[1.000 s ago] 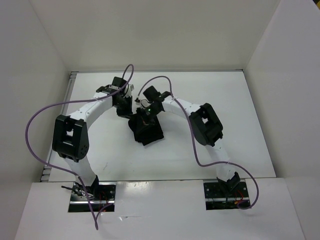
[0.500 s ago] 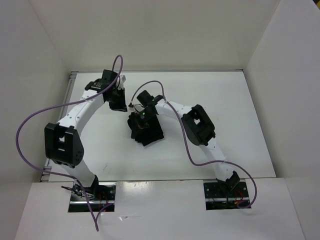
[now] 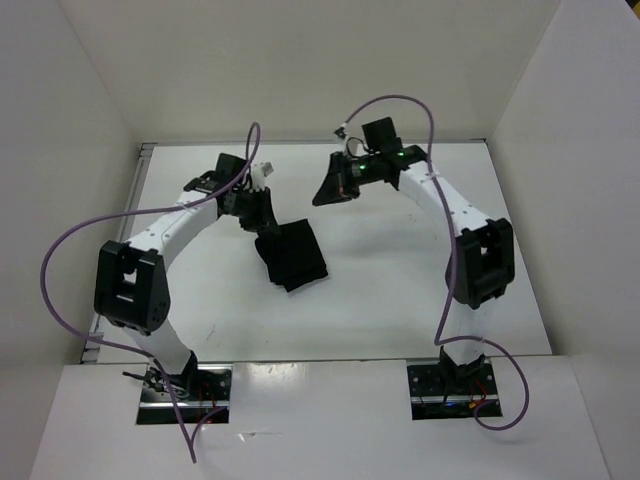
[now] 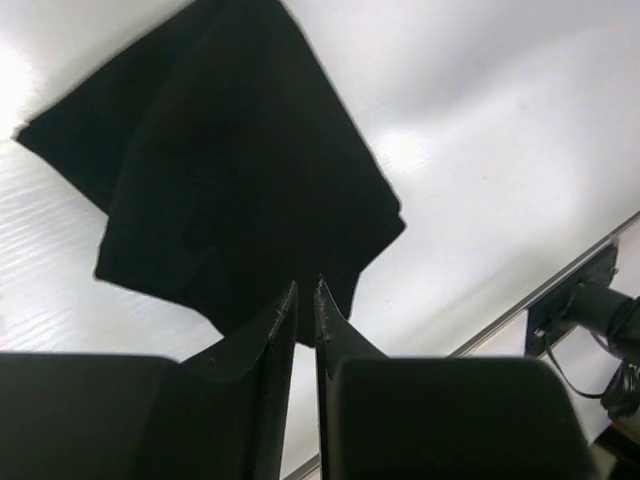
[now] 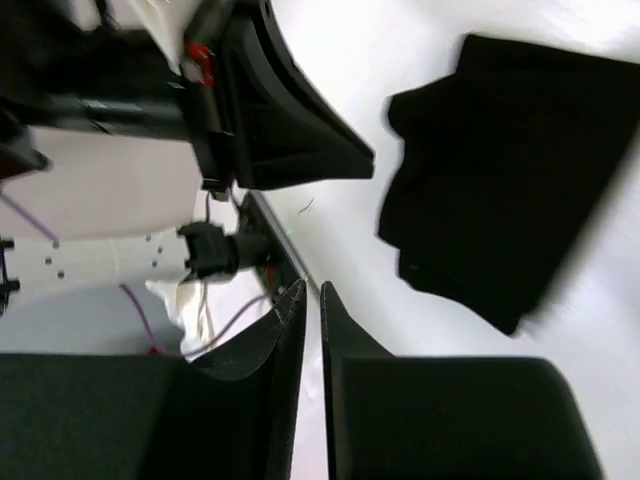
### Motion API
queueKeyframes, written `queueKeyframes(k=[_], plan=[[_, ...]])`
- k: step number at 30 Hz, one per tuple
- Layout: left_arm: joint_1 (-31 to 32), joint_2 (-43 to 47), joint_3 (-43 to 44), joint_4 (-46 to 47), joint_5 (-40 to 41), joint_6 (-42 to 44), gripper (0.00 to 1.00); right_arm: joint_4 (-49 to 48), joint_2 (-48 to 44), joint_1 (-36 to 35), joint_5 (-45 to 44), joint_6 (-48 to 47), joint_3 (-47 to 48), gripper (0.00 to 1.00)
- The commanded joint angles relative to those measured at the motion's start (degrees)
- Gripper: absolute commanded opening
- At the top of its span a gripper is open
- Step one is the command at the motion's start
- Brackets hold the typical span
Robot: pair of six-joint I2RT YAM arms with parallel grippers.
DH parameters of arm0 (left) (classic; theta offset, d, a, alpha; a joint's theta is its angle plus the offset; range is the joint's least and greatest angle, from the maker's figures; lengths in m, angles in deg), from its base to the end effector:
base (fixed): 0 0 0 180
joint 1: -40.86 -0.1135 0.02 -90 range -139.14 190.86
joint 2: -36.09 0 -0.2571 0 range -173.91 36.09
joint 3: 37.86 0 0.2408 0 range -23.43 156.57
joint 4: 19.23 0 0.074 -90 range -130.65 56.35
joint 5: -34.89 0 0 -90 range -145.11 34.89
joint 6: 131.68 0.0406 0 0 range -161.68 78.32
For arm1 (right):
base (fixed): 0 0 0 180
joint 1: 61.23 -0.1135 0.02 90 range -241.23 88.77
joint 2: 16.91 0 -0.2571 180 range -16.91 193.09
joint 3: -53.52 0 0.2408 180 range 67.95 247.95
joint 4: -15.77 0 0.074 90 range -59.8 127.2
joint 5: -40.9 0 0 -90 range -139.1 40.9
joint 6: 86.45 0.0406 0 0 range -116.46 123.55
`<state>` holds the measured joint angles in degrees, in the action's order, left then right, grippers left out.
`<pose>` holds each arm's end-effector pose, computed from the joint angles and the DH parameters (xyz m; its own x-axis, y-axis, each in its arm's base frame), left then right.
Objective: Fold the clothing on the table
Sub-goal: Fold the skirt
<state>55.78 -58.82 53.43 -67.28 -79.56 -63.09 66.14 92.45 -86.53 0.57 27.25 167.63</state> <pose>0.3350 -0.1066 0.2674 -0.8818 -0.1089 -0.4589 0.1724 0.8311 -0.5287 0.3623 0.2055 0.3043 -0.8966 -0.1361 -0.4214 -0.4349 0.4499 0.7800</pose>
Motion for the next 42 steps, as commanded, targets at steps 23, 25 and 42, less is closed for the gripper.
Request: queueKeyframes(k=[23, 25, 42], plan=[[-5.86, -18.82, -0.66, 4.46, 7.13, 1.28, 0.19, 1.05, -11.27, 4.12, -8.62, 0.47, -13.19, 0.18], [-6.39, -14.88, 0.57, 1.65, 8.0, 1.28, 0.22, 1.58, -12.41, 4.12, -10.02, -0.58, -12.5, 0.21], [-6.39, 32.32, -18.13, 9.18, 4.58, -8.11, 0.55, -0.25, -29.72, 5.79, -26.28, -3.05, -23.73, 0.81]])
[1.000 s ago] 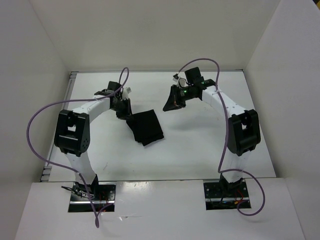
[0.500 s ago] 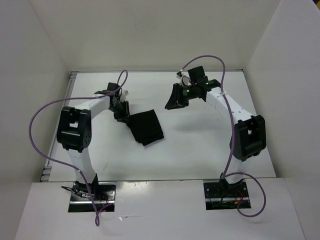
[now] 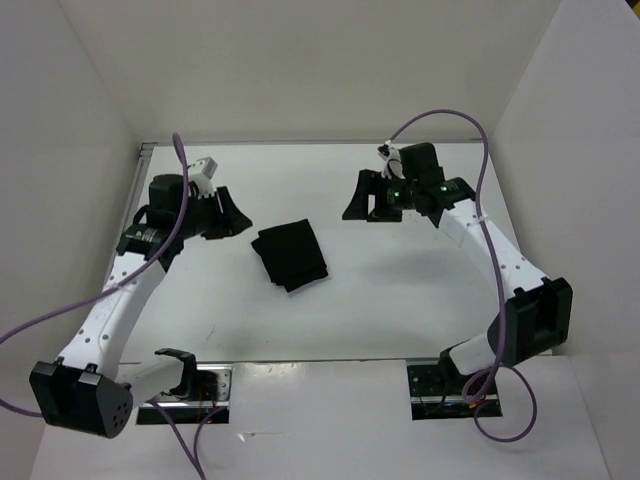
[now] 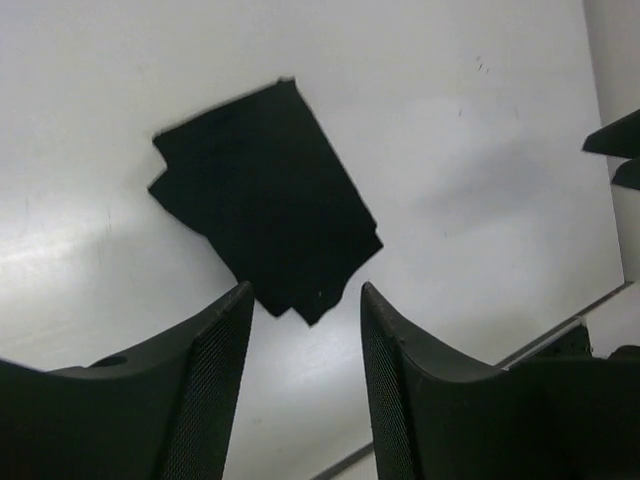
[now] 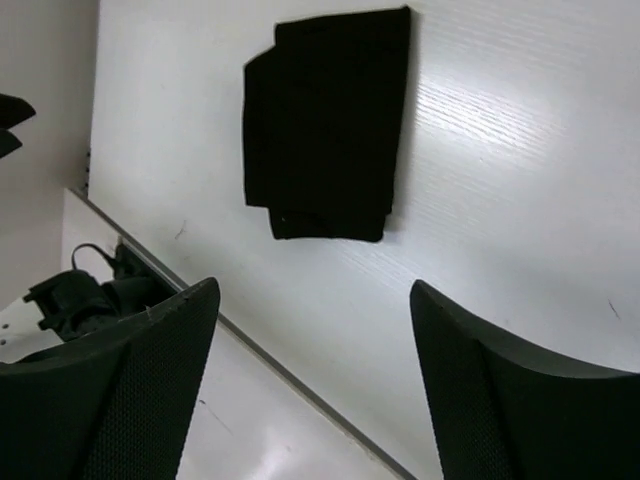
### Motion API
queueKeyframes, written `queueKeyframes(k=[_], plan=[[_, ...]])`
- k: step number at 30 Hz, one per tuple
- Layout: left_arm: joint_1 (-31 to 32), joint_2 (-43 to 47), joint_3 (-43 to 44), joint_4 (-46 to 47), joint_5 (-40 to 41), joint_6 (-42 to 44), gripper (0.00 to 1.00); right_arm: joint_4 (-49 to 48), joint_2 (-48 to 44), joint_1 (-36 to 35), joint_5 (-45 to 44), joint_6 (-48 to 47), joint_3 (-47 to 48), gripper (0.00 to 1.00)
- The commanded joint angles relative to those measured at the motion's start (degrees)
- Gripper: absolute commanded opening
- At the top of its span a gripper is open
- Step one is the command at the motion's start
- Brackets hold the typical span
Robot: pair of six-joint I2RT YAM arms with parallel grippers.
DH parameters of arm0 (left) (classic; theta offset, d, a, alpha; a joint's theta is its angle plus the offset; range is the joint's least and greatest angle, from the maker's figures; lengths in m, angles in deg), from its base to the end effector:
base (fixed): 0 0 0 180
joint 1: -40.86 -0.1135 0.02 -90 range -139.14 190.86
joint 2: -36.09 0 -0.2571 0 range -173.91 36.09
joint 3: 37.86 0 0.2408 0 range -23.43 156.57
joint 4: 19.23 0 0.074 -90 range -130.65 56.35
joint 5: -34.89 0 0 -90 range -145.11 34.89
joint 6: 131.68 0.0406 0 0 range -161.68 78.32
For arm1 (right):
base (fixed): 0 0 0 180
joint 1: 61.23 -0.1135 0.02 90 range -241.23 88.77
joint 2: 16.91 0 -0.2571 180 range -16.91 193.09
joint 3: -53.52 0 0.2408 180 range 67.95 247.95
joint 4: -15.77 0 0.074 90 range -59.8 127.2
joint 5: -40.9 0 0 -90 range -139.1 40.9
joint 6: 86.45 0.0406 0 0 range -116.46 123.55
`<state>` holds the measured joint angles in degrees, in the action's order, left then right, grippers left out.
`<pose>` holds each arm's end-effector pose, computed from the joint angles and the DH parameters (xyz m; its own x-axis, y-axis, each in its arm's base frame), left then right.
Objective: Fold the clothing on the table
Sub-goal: Fold the skirt
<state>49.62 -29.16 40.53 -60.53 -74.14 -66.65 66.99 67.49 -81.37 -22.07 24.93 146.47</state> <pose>0.2411 -0.0505 0.3487 -0.6035 -0.3108 -0.7343 0.1912 0.8376 -0.5117 0.2885 0.1255 0.3305 -0.8187 0.0456 -0.5724 -0.3458 0.7567 0.5549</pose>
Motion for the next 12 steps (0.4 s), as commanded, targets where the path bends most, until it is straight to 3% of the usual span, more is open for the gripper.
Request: queueKeyframes(k=[1, 2, 3, 4, 11, 12], plan=[[-0.23, 3.81, -6.3, 2.44, -0.23, -4.56, 0.55, -1.11, -5.82, 0.63, -4.17, -0.73, -3.28, 0.83], [-0.23, 5.12, -7.61, 2.44, 0.65, -4.56, 0.55, -1.72, -7.65, 0.63, -4.17, -0.21, -4.77, 0.84], [-0.23, 5.14, -7.63, 1.48, 1.18, -4.56, 0.56, -1.73, -8.45, 0.63, -4.78, -0.21, -5.48, 0.97], [-0.23, 5.66, -7.63, 1.47, 1.18, -4.56, 0.56, -1.73, -9.07, 0.63, -5.31, -0.21, -6.01, 1.0], [-0.23, 10.41, -9.65, -0.72, 3.65, -4.56, 0.56, -2.42, -14.87, 0.63, -6.64, 0.84, -10.57, 1.0], [-0.23, 11.11, -9.65, -0.72, 3.65, -3.95, 0.6, -3.13, -15.92, 0.63, -6.64, 0.85, -11.28, 1.0]])
